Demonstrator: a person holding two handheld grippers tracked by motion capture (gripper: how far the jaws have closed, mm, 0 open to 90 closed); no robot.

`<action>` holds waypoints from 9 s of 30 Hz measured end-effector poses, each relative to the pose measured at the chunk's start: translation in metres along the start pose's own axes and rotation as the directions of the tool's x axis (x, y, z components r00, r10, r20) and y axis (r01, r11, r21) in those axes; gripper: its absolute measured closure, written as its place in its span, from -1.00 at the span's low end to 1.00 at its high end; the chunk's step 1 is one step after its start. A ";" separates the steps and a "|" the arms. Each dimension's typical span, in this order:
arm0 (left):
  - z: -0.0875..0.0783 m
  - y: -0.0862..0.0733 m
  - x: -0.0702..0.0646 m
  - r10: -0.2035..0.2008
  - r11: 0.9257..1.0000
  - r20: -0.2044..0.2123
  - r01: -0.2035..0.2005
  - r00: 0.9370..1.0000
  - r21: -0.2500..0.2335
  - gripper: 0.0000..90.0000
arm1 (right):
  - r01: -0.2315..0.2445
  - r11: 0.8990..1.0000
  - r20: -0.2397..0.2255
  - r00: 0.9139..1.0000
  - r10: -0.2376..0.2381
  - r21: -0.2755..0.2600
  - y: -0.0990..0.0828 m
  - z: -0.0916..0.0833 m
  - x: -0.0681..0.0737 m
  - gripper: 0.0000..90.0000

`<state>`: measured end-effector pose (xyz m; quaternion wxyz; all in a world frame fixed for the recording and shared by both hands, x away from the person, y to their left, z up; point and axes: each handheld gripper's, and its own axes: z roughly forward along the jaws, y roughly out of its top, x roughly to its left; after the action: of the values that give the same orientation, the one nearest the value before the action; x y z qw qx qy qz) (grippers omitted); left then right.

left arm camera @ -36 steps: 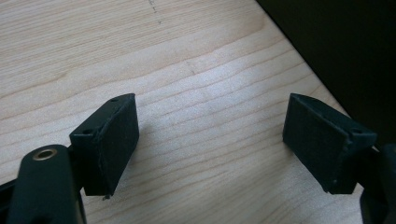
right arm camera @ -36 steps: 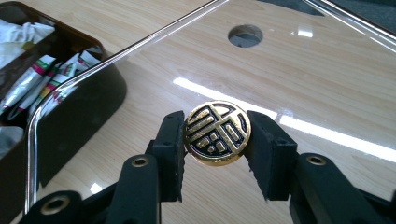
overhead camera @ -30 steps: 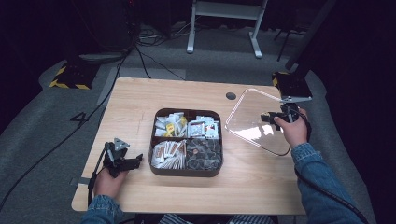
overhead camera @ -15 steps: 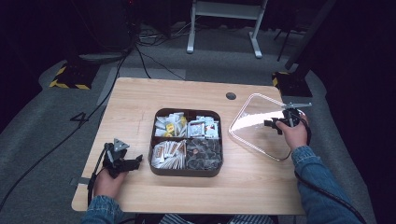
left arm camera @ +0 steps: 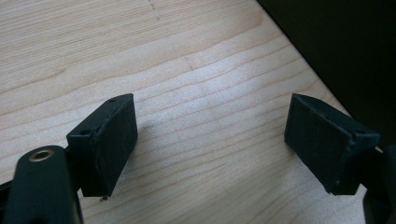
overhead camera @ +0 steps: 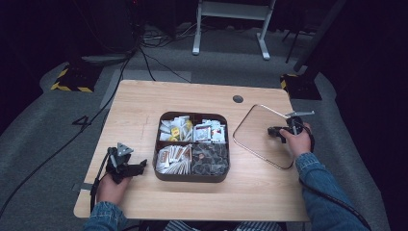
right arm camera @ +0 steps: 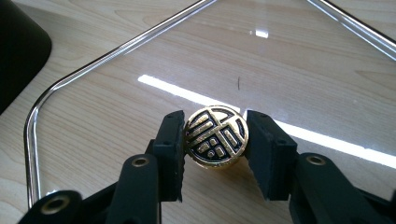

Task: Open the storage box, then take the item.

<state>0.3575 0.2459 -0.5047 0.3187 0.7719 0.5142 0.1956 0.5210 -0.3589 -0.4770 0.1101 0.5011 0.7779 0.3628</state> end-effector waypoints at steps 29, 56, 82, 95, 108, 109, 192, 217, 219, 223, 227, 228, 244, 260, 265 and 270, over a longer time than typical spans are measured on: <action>0.000 0.000 0.000 0.000 1.000 0.002 0.000 1.000 0.000 -0.60 | 0.013 0.995 0.007 1.000 -0.013 -0.099 0.003 -0.022 0.011 -0.02; 0.000 0.000 -0.001 -0.004 1.000 -0.002 0.004 1.000 -0.001 -0.60 | 0.090 0.974 -0.137 0.983 -0.120 -0.207 0.044 -0.040 0.074 0.09; 0.000 -0.001 -0.003 -0.021 1.000 -0.018 0.020 1.000 -0.002 -0.60 | 0.217 0.964 -0.250 0.935 -0.251 -0.155 0.088 0.007 0.155 0.14; 0.001 0.000 -0.003 -0.023 1.000 -0.018 0.023 1.000 -0.002 -0.61 | 0.121 0.991 -0.350 0.927 -0.134 -0.059 0.084 0.029 0.177 0.23; 0.001 0.001 -0.002 -0.022 1.000 -0.017 0.022 1.000 0.000 -0.61 | 0.129 0.992 -0.363 0.925 -0.115 0.015 0.073 0.058 0.195 0.24; 0.001 0.001 -0.003 -0.022 1.000 -0.018 0.022 1.000 -0.002 -0.61 | 0.127 0.992 -0.364 0.925 -0.111 0.020 0.072 0.060 0.196 0.24; 0.001 0.001 -0.003 -0.022 1.000 -0.018 0.022 1.000 -0.002 -0.61 | 0.228 0.974 -0.326 0.921 -0.214 0.005 0.072 0.065 0.229 0.92; 0.001 0.001 -0.002 -0.023 1.000 -0.018 0.023 1.000 0.001 -0.61 | 0.217 0.972 -0.312 0.920 -0.235 -0.090 0.081 -0.002 0.213 0.94; 0.001 0.001 -0.002 -0.023 1.000 -0.017 0.023 1.000 0.001 -0.61 | 0.217 0.972 -0.311 0.921 -0.234 -0.089 0.080 -0.006 0.211 0.93; 0.001 0.001 -0.002 -0.022 1.000 -0.017 0.023 1.000 0.001 -0.61 | 0.208 0.974 -0.306 0.925 -0.226 -0.089 0.077 -0.013 0.205 0.93; 0.001 0.001 -0.003 -0.021 1.000 -0.017 0.021 1.000 -0.002 -0.60 | 0.199 0.975 -0.304 0.927 -0.220 -0.098 0.075 -0.022 0.198 0.93; 0.001 0.001 -0.003 -0.021 1.000 -0.017 0.021 1.000 -0.001 -0.60 | 0.195 0.976 -0.304 0.928 -0.216 -0.100 0.075 -0.024 0.197 0.93; -0.001 -0.001 -0.002 -0.005 1.000 -0.001 0.005 1.000 -0.002 -0.60 | 0.150 0.982 -0.291 0.940 -0.176 -0.111 0.057 -0.057 0.170 0.93; -0.002 -0.002 -0.001 0.003 1.000 0.005 -0.003 1.000 -0.001 -0.61 | 0.096 0.992 -0.290 0.950 -0.117 -0.086 0.023 -0.076 0.145 0.93; -0.002 -0.002 -0.001 0.002 1.000 0.005 -0.002 1.000 -0.001 -0.60 | 0.084 0.992 -0.278 0.954 -0.107 -0.096 0.004 -0.080 0.144 0.93; -0.002 -0.002 -0.001 0.003 1.000 0.005 -0.003 1.000 -0.001 -0.60 | 0.059 0.994 -0.291 0.953 -0.084 -0.092 -0.013 -0.079 0.142 0.93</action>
<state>0.3545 0.2462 -0.5049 0.3201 0.7728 0.5124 0.1943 0.4031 -0.2755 -0.4022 0.0268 0.4080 0.7877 0.4608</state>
